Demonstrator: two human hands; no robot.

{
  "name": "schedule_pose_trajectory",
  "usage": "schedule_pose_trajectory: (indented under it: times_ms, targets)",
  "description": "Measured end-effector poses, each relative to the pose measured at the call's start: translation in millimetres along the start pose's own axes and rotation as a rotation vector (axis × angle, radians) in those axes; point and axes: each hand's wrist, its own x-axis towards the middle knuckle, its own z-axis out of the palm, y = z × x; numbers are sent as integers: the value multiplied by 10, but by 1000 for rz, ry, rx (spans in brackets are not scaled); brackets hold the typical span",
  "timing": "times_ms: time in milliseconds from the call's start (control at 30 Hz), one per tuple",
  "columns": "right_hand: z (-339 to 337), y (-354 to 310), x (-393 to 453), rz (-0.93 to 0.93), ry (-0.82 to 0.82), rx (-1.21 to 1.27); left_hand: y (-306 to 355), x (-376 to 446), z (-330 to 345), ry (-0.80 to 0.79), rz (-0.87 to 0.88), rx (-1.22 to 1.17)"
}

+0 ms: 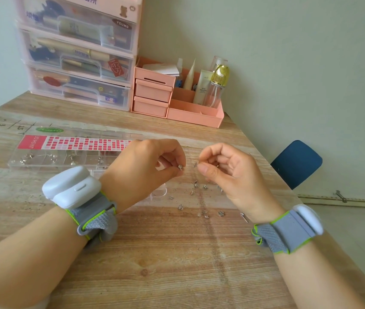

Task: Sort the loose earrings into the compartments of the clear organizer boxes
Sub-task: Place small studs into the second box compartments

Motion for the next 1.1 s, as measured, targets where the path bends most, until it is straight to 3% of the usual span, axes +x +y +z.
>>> schedule_pose_trajectory:
  times_ms: [167, 933, 1100]
  targets:
    - [79, -35, 30, 13, 20, 197, 19, 1, 0, 43, 14, -24]
    - [147, -150, 11, 84, 172, 445, 100, -11, -35, 136, 67, -115]
    - [143, -171, 4, 118, 135, 454, 100, -8, -30, 143, 57, -198]
